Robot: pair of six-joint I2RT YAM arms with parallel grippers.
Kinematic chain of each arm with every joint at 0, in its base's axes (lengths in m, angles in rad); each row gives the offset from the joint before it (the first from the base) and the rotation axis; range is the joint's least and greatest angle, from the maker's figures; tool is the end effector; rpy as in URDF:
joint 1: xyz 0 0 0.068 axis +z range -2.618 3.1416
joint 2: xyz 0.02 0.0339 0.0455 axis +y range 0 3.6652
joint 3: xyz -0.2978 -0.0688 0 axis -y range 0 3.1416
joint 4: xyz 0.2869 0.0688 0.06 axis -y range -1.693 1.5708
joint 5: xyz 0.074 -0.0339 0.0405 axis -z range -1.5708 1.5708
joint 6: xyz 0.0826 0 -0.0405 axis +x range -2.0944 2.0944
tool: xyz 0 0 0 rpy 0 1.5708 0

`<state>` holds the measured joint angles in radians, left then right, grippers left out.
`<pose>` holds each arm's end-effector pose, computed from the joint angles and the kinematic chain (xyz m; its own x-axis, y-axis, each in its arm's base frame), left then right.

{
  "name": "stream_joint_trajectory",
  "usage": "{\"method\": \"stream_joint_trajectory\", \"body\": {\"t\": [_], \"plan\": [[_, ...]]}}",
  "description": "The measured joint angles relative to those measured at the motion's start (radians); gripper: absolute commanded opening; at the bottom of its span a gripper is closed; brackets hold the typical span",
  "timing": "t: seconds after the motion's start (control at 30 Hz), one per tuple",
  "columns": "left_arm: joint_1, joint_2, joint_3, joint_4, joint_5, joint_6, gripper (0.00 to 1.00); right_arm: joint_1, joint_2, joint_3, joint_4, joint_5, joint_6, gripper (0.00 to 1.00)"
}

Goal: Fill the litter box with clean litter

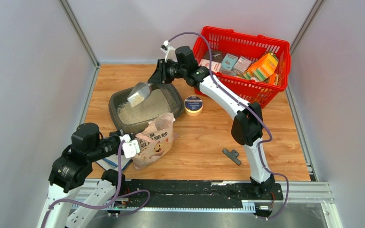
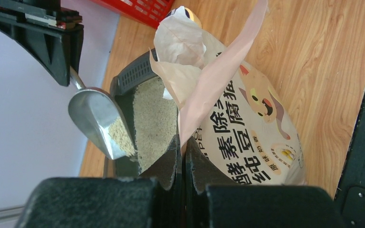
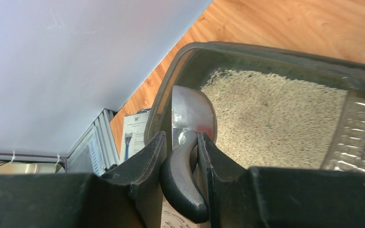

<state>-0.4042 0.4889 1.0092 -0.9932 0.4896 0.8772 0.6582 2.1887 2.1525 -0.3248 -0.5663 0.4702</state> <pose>0.0831 -0.0778 0.3811 0.2952 0.6118 -0.7338 0.7900 0.2757 0.5476 0.4601 0.4118 0.3551 -0.6629 -0.0293 -0.7482 -0.6876 0.4193 0.5928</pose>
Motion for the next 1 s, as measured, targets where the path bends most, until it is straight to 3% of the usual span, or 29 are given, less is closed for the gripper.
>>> {"method": "stream_joint_trajectory", "body": {"t": [0.3,0.6,0.87,1.0], "plan": [[0.0,0.003,0.011,-0.018,0.0,0.008,0.0,0.006,-0.035,-0.109,-0.044,0.003,-0.07,0.0],[0.0,0.008,0.011,-0.018,-0.001,0.018,0.0,0.052,-0.022,0.039,-0.095,0.045,-0.225,0.0],[0.0,0.019,0.011,-0.005,-0.001,0.017,0.0,0.07,-0.212,-0.262,-0.07,0.144,-0.489,0.0],[0.0,0.019,0.002,0.012,0.005,0.007,0.0,0.055,-0.302,-0.305,-0.055,0.175,-0.573,0.0]]}}
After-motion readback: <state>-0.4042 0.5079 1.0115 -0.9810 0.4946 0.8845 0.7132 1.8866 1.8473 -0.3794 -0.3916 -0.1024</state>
